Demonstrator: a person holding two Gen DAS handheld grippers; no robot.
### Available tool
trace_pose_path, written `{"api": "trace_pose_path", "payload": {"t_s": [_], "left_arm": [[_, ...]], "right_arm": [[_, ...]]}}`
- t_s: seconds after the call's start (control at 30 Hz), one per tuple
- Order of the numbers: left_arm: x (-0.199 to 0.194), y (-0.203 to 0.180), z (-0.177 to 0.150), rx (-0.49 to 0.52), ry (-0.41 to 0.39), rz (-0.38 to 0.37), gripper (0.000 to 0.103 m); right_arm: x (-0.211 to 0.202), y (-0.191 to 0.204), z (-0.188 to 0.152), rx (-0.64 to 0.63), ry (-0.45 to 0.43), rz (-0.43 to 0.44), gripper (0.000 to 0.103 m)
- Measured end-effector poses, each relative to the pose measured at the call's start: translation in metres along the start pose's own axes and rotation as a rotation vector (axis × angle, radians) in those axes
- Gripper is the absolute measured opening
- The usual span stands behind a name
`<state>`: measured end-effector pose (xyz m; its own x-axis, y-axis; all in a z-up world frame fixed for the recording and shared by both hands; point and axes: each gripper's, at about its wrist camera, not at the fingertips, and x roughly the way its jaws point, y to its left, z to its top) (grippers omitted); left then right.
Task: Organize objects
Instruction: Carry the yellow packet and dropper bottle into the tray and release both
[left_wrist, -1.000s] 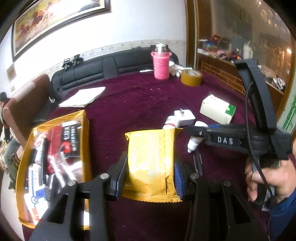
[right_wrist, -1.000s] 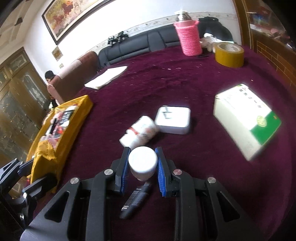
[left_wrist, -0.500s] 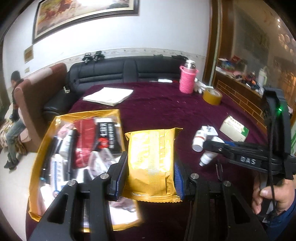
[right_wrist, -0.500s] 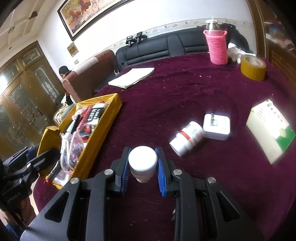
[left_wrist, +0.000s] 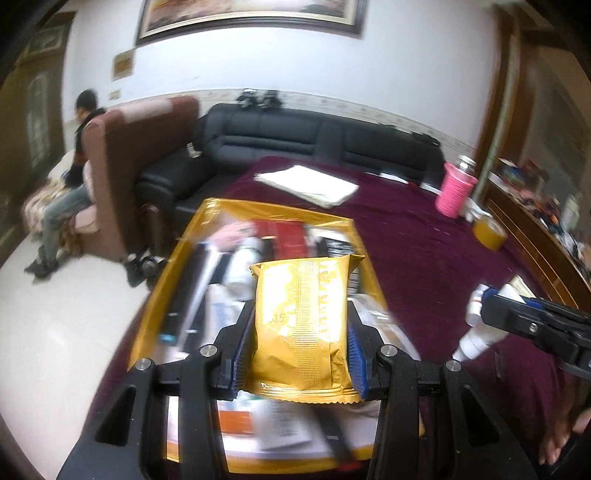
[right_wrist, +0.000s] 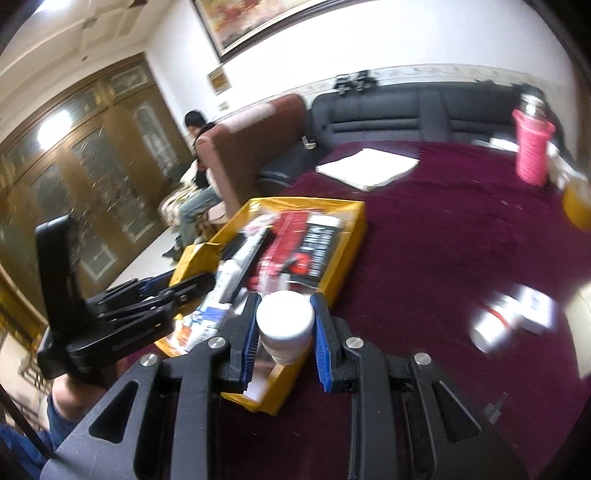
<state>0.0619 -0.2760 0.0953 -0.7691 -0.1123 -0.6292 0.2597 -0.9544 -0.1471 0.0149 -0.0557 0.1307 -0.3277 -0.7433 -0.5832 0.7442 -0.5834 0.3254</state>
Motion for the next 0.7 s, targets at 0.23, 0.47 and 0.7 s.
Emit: {"api": "trace_pose_path", "payload": {"t_s": [0.23,0.47,0.7], "left_arm": [[0.022,0.040,-0.003,-0.094,0.031,0.023,0.039],[0.034,0.054,-0.009,-0.126,0.063,0.011,0.039],[0.041,0.057,-0.012,-0.119,0.092,-0.004,0.039]], "right_arm": [[0.055,0.032,0.026,-0.047,0.066,0.021,0.024],[0.118,0.046,0.040,-0.047,0.170,-0.013,0.024],[0.164,0.040,0.043,-0.015,0.233,-0.061,0.024]]}}
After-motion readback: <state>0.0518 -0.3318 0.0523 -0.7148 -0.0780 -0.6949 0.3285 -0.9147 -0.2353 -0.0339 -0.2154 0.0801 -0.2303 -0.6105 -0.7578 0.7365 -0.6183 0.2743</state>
